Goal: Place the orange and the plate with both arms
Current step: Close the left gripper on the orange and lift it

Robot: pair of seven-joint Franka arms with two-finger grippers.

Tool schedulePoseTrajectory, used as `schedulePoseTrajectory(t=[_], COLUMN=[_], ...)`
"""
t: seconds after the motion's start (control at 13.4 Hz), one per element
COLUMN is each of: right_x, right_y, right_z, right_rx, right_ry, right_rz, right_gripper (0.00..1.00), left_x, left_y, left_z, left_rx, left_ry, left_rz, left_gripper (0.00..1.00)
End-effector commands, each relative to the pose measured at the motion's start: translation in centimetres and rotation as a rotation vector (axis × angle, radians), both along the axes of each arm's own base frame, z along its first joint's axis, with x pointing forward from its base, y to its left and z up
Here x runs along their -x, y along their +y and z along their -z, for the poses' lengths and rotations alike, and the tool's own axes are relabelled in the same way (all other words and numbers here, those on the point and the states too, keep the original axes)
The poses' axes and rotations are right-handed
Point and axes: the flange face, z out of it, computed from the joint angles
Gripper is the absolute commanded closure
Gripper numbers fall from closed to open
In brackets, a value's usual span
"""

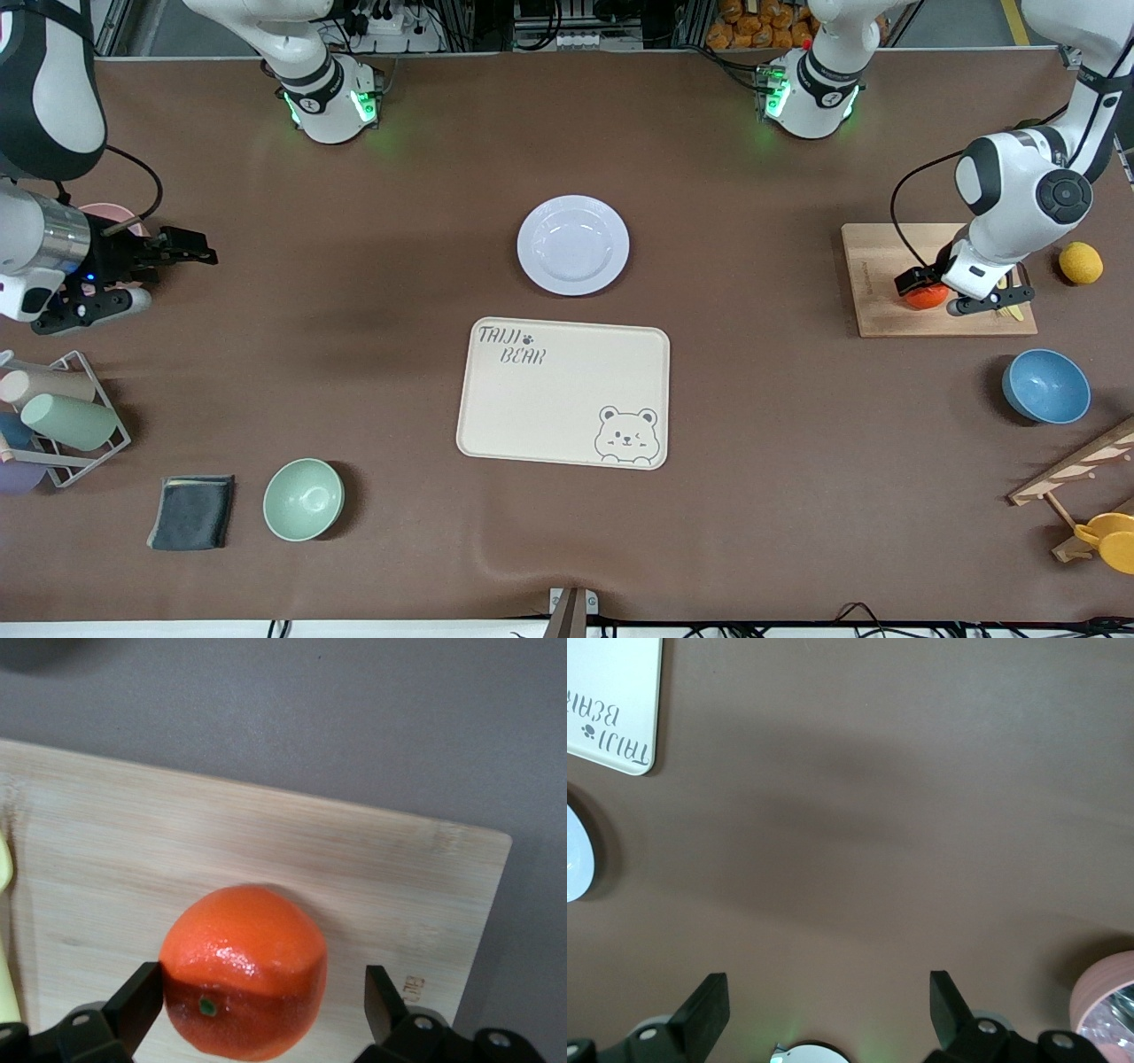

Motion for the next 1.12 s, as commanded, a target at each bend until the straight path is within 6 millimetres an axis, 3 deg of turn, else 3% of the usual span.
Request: schedulePoseTrajectory(t=[0.0,0.67,0.75,1.04], right_x=[0.1,0.0,0.0,0.0], right_y=[0.1,-0.6,-0.7,-0.8], right_z=[0.2,0.0,0.0,0.1], right_rx=[-0.026,-0.032,-0.032,-0.033], right_ry=[0.012,0.006,0.005,0.008], right_rz=[0.012,0.013,0.013,0.015], right_gripper=[0.00,0.00,0.00,0.00], left_x=[-0.3,-0.4,-0.4,-0.2], left_y=[0.3,1.2,1.4,1.7], left_z=[1.0,2.1,2.2,2.4], left_rx=[-0.003,0.004,0.005,0.007], left_ry=[0.008,0.027,0.028,0.035], left_rz=[0.011,-0.007,-0.011,-0.017], left_gripper=[0.00,0.03,0.13,0.76])
